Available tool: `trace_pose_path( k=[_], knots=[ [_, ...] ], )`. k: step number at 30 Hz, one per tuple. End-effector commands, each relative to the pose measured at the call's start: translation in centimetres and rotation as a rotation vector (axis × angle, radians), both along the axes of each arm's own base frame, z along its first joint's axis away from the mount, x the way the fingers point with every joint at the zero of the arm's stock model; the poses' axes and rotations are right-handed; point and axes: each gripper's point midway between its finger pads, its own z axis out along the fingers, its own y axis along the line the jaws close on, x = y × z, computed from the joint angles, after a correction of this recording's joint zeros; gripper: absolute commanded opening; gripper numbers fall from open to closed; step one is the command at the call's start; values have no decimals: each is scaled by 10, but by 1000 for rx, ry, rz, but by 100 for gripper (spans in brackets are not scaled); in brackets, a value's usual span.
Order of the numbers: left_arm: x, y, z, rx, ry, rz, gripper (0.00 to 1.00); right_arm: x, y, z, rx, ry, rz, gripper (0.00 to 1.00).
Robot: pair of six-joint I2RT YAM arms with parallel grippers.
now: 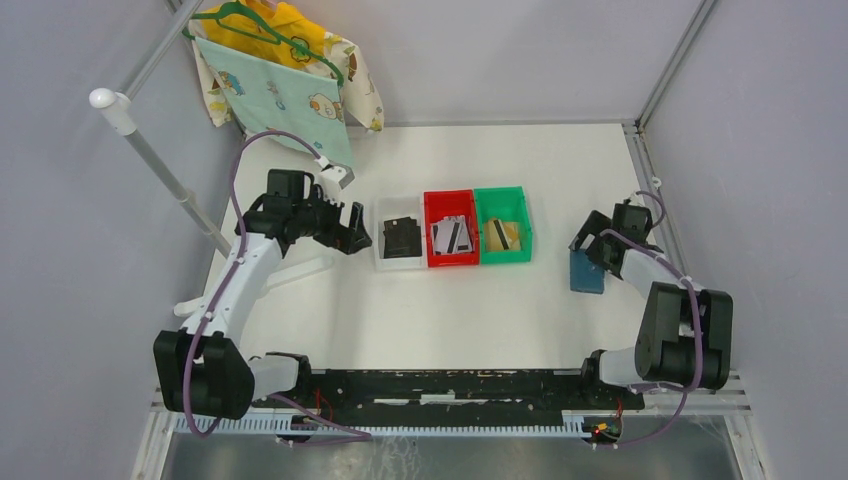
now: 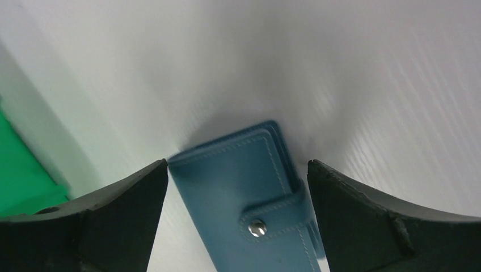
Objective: Take the credit cards out of the card holder
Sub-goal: Move the card holder to the center of the board, then pick up the card holder from the center of the board.
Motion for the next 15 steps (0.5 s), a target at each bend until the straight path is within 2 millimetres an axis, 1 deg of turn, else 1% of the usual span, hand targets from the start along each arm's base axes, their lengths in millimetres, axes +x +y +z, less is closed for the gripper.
trace_pose_path(
  k=[1, 3, 5, 7, 10, 11, 13, 15],
  knots=[
    [2, -4, 25, -8, -85, -48, 100, -33, -18, 3, -109, 47, -77, 98],
    [3, -5, 25, -12, -82, -49, 100, -41, -29, 8, -160, 62, -120, 98],
    [2, -5, 25, -14, -79, -50, 100, -41, -31, 10, -172, 53, -131, 98],
    [1, -5, 24, -13, -78, -50, 100, -37, -27, 7, -153, 56, -100, 98],
    [0, -3, 24, -4, -88, -47, 100, -26, -5, -4, -62, 52, 11, 98],
    [0, -2, 24, 1, -92, -45, 100, -26, -1, -8, -42, 66, 28, 98],
    [-1, -1, 26, 10, -104, -50, 100, -28, 3, -11, -36, 67, 49, 98],
    [-1, 0, 26, 14, -110, -51, 100, -29, 3, -8, -55, 50, 61, 98]
  ],
)
